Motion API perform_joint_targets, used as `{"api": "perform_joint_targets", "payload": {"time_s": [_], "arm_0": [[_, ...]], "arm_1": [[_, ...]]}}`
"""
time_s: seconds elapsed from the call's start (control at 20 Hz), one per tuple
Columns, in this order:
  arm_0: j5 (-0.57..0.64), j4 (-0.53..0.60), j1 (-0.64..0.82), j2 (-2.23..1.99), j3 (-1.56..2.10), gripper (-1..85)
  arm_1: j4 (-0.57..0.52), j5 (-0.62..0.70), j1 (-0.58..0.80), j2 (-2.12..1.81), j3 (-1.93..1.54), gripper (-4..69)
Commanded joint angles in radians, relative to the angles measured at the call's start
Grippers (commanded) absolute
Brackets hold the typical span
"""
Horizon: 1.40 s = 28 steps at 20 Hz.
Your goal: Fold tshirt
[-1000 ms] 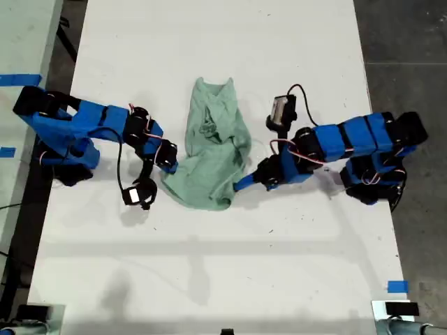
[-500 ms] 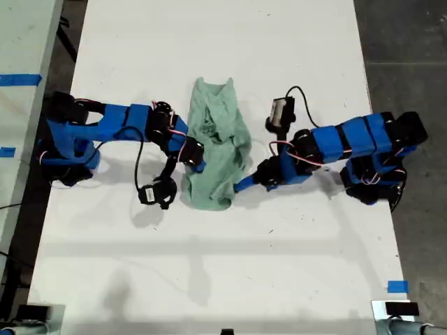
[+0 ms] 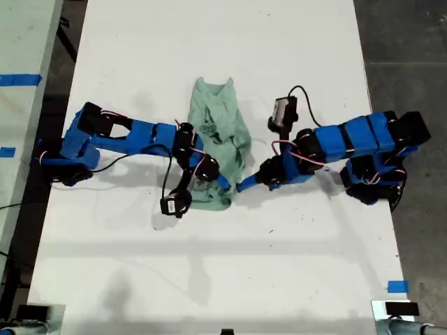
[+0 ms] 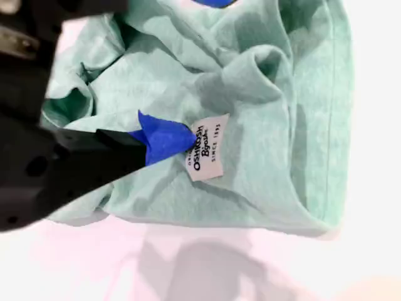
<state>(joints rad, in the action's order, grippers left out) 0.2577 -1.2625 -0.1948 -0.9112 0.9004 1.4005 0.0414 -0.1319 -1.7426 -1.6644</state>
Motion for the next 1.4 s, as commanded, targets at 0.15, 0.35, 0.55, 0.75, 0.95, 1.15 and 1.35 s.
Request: {"api": "perform_joint_targets", "payload": {"time_s": [0.15,0.35,0.55,0.75,0.95,1.15,1.35], "arm_0": [[-0.043,-0.225,0.018,-0.247,-0.032,27.0],[-0.103,-0.402,0.008,-0.454,0.014,24.0],[-0.295,-0.367,-0.081,-0.707,0.313,21.9],[-0.442,-0.249,-0.187,-0.868,0.545,20.8],[-0.471,-0.222,-0.224,-0.842,0.545,22.2],[-0.471,-0.224,-0.227,-0.838,0.545,22.4],[-0.402,-0.173,-0.176,-0.784,0.541,22.6]], "arm_1": [[-0.025,-0.015,-0.008,-0.1,-0.021,36.6],[-0.011,-0.011,-0.008,-0.114,0.002,36.4],[0.044,-0.037,-0.029,-0.114,0.055,36.3],[0.061,-0.071,-0.057,-0.103,0.08,36.3],[0.075,-0.08,-0.071,-0.072,0.12,36.2],[0.08,-0.083,-0.071,-0.043,0.138,36.3],[0.032,-0.02,-0.02,0.028,0.166,36.3]]}}
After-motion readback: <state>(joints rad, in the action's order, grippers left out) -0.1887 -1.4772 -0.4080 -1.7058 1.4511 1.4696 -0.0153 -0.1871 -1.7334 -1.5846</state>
